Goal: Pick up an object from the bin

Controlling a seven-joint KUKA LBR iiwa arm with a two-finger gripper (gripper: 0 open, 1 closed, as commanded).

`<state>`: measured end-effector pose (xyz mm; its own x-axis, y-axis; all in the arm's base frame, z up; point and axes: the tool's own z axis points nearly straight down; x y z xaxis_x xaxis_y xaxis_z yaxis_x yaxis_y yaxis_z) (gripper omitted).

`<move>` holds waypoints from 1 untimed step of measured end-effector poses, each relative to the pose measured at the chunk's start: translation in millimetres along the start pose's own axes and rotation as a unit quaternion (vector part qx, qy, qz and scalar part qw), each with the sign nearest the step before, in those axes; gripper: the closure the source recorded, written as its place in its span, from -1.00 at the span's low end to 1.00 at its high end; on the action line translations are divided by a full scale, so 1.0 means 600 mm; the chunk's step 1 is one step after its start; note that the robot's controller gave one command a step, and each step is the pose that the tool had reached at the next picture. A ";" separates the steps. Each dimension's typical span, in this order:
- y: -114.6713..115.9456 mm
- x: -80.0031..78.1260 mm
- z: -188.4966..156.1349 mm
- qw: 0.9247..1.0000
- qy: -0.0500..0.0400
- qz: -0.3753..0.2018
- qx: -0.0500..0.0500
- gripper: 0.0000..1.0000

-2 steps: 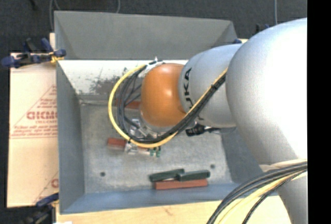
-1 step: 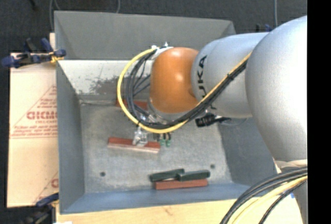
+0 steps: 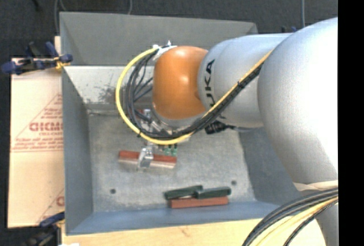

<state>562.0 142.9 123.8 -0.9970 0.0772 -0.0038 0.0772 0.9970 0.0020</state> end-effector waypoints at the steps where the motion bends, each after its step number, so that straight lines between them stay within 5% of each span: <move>1: 0.000 0.000 0.000 1.000 0.000 0.000 0.000 -1.00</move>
Offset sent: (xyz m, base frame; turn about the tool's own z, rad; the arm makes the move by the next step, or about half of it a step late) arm 0.0100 -0.0072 -0.0538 0.1464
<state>562.0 143.1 124.0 -0.9969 0.0779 -0.0040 0.0779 0.9970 0.0027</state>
